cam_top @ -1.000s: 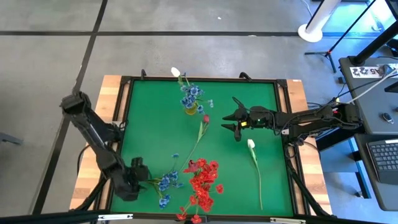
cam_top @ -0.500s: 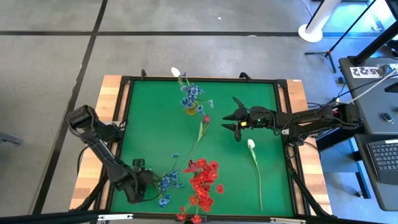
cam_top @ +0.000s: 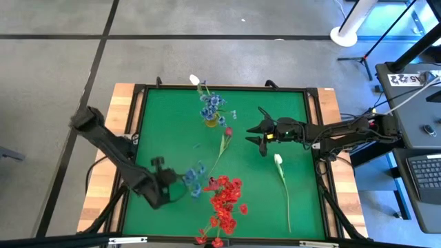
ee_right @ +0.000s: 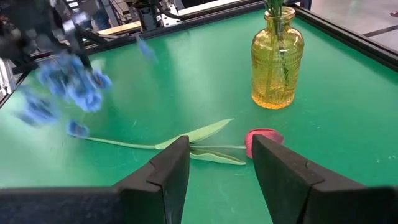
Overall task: Sort flowers into vase by color
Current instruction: Put the blue flower into the yellow vase
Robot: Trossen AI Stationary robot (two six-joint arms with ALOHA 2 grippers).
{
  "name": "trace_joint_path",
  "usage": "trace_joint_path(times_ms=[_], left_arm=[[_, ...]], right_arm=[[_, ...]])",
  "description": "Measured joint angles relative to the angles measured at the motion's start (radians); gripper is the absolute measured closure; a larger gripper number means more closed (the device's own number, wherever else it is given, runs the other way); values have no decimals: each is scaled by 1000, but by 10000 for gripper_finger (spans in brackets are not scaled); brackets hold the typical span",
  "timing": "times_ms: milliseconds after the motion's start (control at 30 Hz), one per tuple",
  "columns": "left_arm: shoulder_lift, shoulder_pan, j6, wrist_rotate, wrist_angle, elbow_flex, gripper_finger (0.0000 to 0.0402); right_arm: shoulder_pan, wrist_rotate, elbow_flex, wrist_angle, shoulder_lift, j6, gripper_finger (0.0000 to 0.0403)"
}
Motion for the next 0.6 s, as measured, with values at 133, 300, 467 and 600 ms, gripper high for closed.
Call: trace_joint_path(times_ms=[133,300,467,600], left_arm=[[-209,7,-3,-248,-42,2,395],[-478,-14,95,-602,30,-3,395],[-675,17,474,-661,373,-70,395],[-770,102,795,-416,793,-195,395]], right_arm=[[0,0,0,4,0,-1,230],[0,2,0,5,0,-1,230],[0,3,0,18,0,-2,230],[0,20,0,25,0,-15,230]])
